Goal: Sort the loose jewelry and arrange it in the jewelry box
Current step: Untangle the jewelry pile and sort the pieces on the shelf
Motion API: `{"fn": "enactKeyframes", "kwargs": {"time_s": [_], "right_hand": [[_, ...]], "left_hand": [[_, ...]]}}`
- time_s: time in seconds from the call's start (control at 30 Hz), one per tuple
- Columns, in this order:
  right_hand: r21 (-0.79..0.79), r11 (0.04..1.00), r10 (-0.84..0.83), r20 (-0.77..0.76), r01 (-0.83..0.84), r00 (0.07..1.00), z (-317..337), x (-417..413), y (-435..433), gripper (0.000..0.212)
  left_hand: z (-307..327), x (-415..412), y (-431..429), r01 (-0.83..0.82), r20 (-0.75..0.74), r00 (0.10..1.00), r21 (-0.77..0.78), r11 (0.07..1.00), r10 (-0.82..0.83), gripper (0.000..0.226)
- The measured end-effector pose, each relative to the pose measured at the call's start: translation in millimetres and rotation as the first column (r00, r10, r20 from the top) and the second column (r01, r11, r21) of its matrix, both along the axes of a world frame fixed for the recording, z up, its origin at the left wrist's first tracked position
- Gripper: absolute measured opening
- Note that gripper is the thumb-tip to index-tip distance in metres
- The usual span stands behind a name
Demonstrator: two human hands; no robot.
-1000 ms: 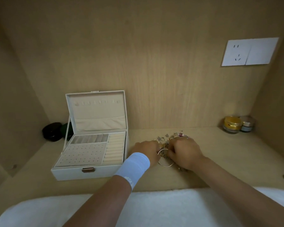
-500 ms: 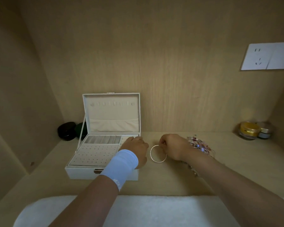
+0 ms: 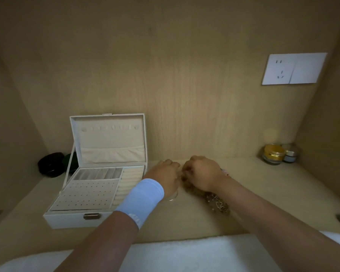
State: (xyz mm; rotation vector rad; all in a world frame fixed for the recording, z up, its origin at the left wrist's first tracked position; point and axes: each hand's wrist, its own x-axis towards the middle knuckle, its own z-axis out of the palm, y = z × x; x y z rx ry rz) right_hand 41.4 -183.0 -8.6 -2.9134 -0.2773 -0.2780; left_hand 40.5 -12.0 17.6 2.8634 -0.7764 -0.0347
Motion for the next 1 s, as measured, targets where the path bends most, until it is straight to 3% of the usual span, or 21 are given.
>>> {"fn": "enactKeyframes", "kwargs": {"time_s": [0.17, 0.3, 0.4, 0.6, 0.83, 1.0], "right_hand": [[-0.029, 0.989, -0.144, -0.082, 0.142, 0.986, -10.4, -27.5, -60.7, 0.052], [0.015, 0.995, -0.094, -0.303, 0.103, 0.948, -35.4, -44.0, -68.3, 0.088], [0.009, 0.997, -0.073, -0.280, 0.078, 0.957, -44.7, -44.4, -78.7, 0.100], [0.014, 0.995, -0.095, -0.198, 0.100, 0.976, -50.4, -41.9, -108.4, 0.101], [0.014, 0.987, -0.152, -0.233, 0.160, 0.961, -42.7, -52.6, -152.8, 0.098], [0.001, 0.991, -0.134, -0.163, 0.136, 0.977, -31.7, -61.1, -146.8, 0.076]], "left_hand": [[-21.9, 6.8, -61.4, 0.007, -0.202, 0.979, -0.126, 0.992, -0.032, 0.062], [-46.6, 8.4, -89.0, -0.107, -0.240, 0.966, -0.047, 0.993, 0.093, 0.068], [-60.2, 11.3, -99.2, -0.187, -0.223, 0.957, 0.013, 0.982, 0.185, 0.070], [-61.5, 14.5, -122.6, -0.117, -0.248, 0.965, -0.105, 0.988, 0.088, 0.069], [-55.3, 3.3, -160.6, -0.007, -0.315, 0.945, -0.295, 0.955, -0.091, 0.061], [-42.6, 3.2, -145.2, 0.028, -0.274, 0.948, -0.433, 0.901, -0.161, 0.053]]}}
